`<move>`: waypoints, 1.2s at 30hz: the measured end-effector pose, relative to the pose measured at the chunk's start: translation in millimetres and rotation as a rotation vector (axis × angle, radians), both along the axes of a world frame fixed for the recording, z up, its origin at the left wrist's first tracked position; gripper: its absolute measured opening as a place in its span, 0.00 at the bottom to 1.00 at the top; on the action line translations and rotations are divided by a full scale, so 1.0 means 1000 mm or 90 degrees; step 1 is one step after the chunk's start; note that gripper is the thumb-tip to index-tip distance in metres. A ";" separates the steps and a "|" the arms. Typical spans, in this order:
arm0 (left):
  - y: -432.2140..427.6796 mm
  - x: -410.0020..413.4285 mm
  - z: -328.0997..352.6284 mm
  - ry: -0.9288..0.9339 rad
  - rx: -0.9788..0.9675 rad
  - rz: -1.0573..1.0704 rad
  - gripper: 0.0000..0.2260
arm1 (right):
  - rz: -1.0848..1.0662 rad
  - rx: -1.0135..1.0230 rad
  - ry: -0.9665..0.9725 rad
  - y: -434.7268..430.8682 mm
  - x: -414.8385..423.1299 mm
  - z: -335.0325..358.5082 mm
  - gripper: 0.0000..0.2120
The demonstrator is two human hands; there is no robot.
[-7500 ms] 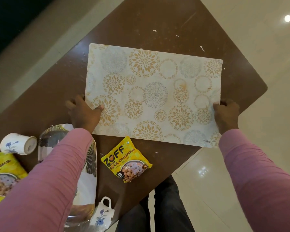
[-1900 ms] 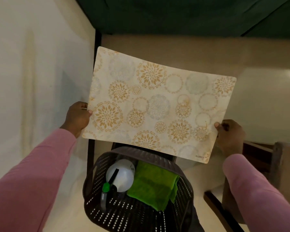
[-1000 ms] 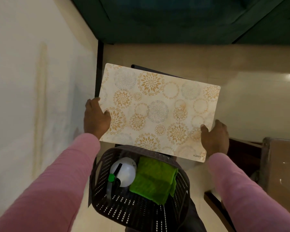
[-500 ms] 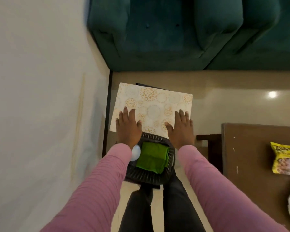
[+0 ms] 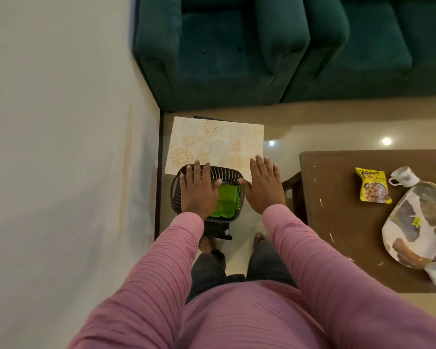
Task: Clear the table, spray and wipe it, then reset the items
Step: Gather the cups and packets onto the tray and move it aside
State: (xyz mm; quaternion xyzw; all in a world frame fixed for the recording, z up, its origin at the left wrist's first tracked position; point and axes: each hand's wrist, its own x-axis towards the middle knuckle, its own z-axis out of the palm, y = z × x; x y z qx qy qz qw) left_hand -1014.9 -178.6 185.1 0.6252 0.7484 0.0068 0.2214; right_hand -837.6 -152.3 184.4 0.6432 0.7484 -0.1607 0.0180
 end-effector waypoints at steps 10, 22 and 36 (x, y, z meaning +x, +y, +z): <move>-0.050 0.104 0.016 0.030 0.034 0.037 0.29 | 0.072 0.034 0.018 -0.026 0.101 0.009 0.31; -0.127 0.222 0.028 0.062 0.050 0.036 0.30 | 0.125 0.032 -0.004 -0.089 0.202 0.014 0.31; -0.225 0.346 0.028 0.048 0.046 0.009 0.30 | 0.067 0.077 -0.025 -0.204 0.351 0.037 0.31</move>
